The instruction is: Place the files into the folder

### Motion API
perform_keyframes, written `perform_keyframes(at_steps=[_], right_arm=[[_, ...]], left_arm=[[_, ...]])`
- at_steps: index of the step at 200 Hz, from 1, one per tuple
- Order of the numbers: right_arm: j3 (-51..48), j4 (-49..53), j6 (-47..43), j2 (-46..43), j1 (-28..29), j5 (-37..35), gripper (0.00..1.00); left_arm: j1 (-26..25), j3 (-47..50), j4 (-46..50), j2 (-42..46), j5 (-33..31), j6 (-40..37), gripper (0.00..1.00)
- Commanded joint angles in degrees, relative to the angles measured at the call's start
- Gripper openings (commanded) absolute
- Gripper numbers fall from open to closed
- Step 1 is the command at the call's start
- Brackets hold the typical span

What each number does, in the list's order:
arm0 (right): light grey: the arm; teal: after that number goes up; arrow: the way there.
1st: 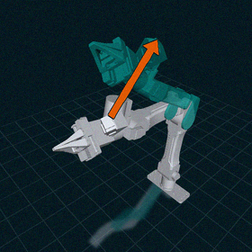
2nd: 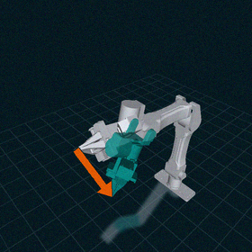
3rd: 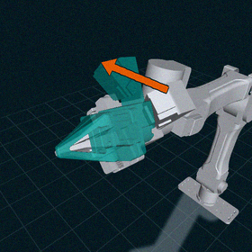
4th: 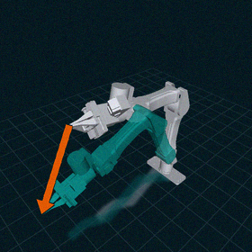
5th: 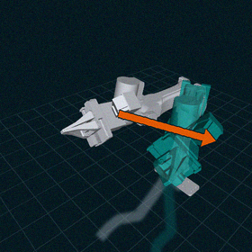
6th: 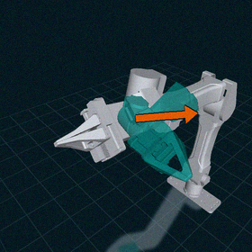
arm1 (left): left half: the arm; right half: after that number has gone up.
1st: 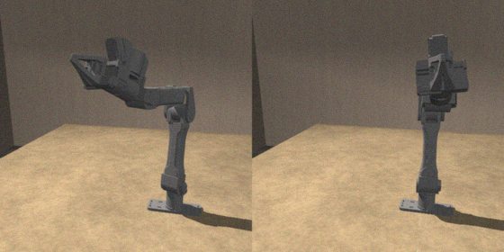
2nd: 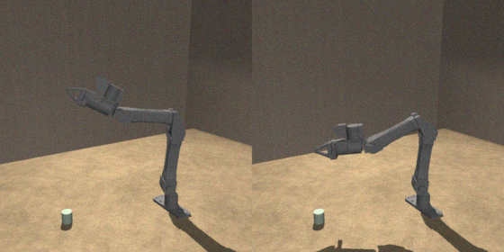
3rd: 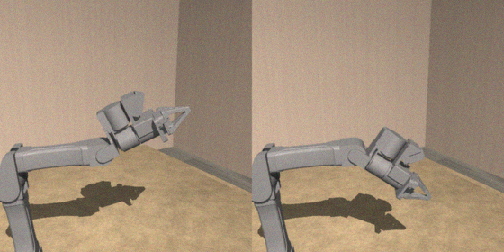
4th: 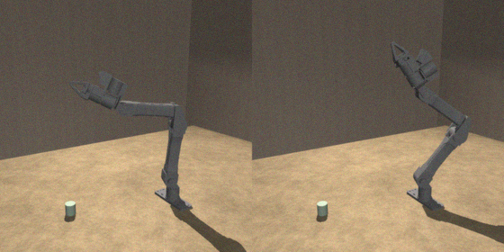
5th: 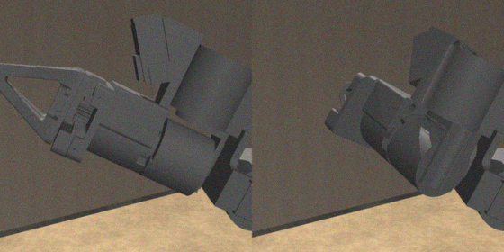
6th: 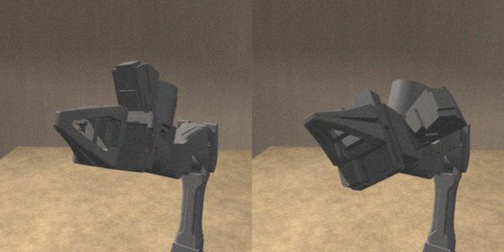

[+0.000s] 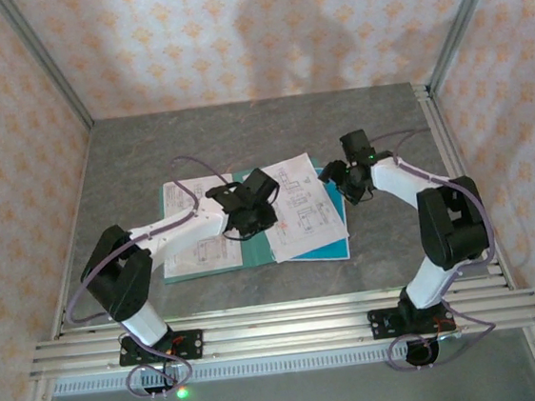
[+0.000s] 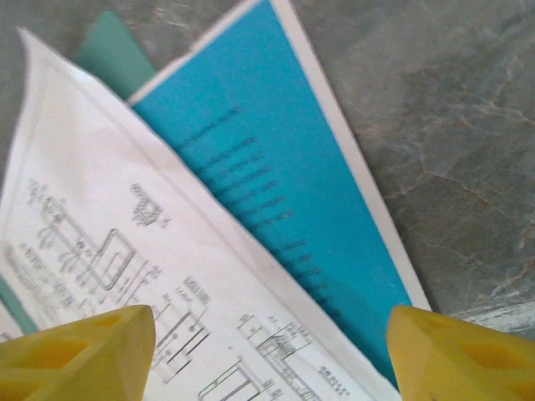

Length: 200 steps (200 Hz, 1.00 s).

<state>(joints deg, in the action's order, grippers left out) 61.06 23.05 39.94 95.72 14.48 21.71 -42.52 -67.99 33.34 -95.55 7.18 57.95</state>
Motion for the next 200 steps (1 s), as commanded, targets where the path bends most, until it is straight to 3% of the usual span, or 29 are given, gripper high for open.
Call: perform_keyframes(at_steps=[1, 32, 73, 125, 156, 200], right_arm=[[4.33, 2.81, -5.95, 1.12, 0.12, 0.63, 0.72], [12.69, 4.30, -11.86, 7.86, 0.10, 2.75, 0.69], [24.02, 5.08, -17.21, 15.33, 0.19, 0.93, 0.65], [37.18, 9.17, -24.18, 26.09, 1.44, -0.64, 0.37], [43.09, 14.07, -29.96, 30.61, 2.59, -4.39, 0.33], [44.03, 15.53, -37.17, 32.32, 3.44, -8.96, 0.35]], left_arm=[[-0.32, -1.05, 2.10, -2.61, -1.85, 1.53, 0.08], [-2.35, -3.76, 0.47, -6.98, -0.43, 1.37, 0.00], [-4.06, -5.40, 1.38, -11.21, -1.44, 1.55, 0.00], [-4.09, -3.35, 1.03, -12.72, -1.55, 1.19, 0.00], [-4.11, -2.85, 0.93, -13.30, -1.46, 1.29, 0.00], [-4.06, -2.92, 1.57, -13.52, -1.35, 0.84, 0.00]])
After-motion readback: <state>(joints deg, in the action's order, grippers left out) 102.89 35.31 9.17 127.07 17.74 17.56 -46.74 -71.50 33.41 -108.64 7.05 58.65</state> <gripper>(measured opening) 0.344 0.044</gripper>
